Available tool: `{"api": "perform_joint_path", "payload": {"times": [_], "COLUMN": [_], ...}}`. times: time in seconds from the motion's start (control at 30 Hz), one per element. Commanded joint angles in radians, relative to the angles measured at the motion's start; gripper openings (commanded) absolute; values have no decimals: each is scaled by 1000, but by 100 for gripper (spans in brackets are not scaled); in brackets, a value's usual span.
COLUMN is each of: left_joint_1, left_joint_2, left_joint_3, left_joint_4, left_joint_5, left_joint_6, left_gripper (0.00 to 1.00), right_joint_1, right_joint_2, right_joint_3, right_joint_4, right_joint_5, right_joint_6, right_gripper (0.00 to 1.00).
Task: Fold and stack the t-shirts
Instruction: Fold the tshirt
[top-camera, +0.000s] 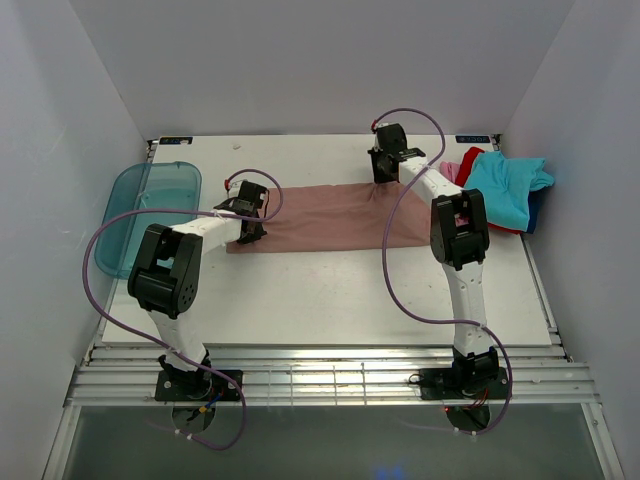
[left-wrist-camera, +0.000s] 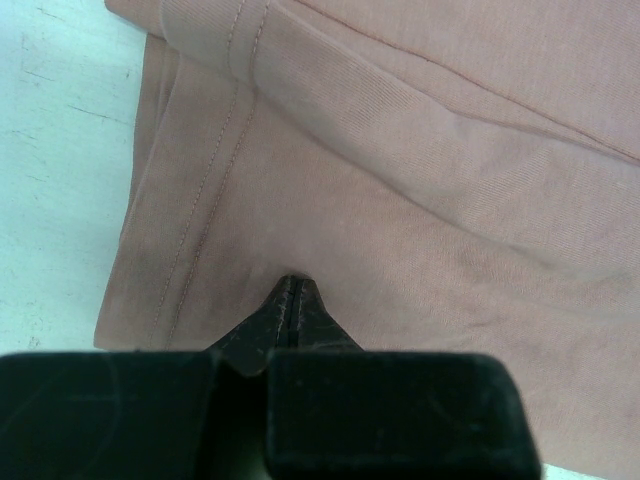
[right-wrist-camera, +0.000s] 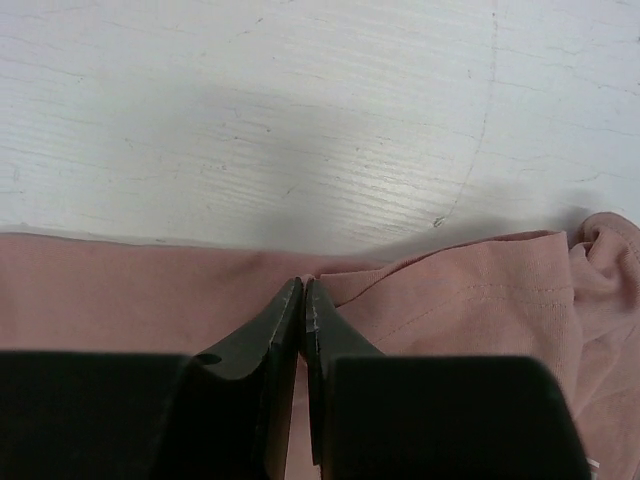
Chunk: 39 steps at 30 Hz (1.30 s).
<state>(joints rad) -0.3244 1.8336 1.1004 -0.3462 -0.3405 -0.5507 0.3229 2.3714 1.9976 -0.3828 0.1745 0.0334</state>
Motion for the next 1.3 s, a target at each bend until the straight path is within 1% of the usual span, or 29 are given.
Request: {"api": "perform_joint_path", "payload": {"times": [0.0,0.2,0.3,0.33,0.37,0.4,0.43,0.5,0.63,0.7,0.77,0.8,0.83,0.9,0.93,1.0,1.03,1.07,1.1,1.13,1.17,1.27], "left_joint_1": [4,2,4,4,4,4,4,4,4,4,4,4,4,4,2,2,1,-1,-4,-7,-10,-21], "left_joint_2": [75,84,87,87,87,89,89,89,78,69,47,41,38,49,56,81,87,88,92,90,89,78], "left_joint_3": [-59,-56,-56,-56,-56,-56,-57,-57,-60,-60,-57,-57,-57,-51,-48,-48,-51,-54,-66,-71,-76,-89], "left_joint_4": [-111,-111,-111,-112,-112,-112,-112,-112,-111,-111,-111,-108,-108,-119,-126,-161,-172,-189,-197,-201,-212,-235], "left_joint_5": [11,11,11,11,12,14,15,17,15,12,3,0,-5,-20,-25,-49,-58,-64,-72,-74,-78,-84], "left_joint_6": [0,1,1,1,1,1,1,0,-5,-11,-8,-2,5,24,26,15,9,6,2,1,0,-6], "left_gripper": [0,0,0,0,0,0,0,0,0,0,0,0,0,0,0,0,0,0,0,0,0,0], "right_joint_1": [7,5,5,5,7,5,5,5,5,7,11,11,13,15,15,15,15,16,16,18,18,18], "right_joint_2": [-38,-20,-27,-38,-47,-55,-67,-101,-202,-253,-362,-398,-470,-529,-570,-592,-600,-600,-597,-586,-577,-528], "right_joint_3": [7,21,0,-26,-43,-65,-107,-141,-197,-255,-333,-420,-457,-528,-539,-542,-542,-545,-549,-568,-576,-606], "right_joint_4": [77,85,123,157,182,209,240,326,409,430,475,511,519,504,448,351,250,207,173,144,101,46], "right_joint_5": [-23,-17,-15,-9,-6,2,3,14,80,109,157,169,207,240,253,253,232,218,201,194,186,181], "right_joint_6": [39,42,51,56,59,66,69,74,63,53,27,17,13,10,10,26,33,42,57,66,74,106], "right_gripper": [11,12,16,23,27,34,47,55,57,57,57,57,57,57,57,55,49,42,33,16,9,8]}}
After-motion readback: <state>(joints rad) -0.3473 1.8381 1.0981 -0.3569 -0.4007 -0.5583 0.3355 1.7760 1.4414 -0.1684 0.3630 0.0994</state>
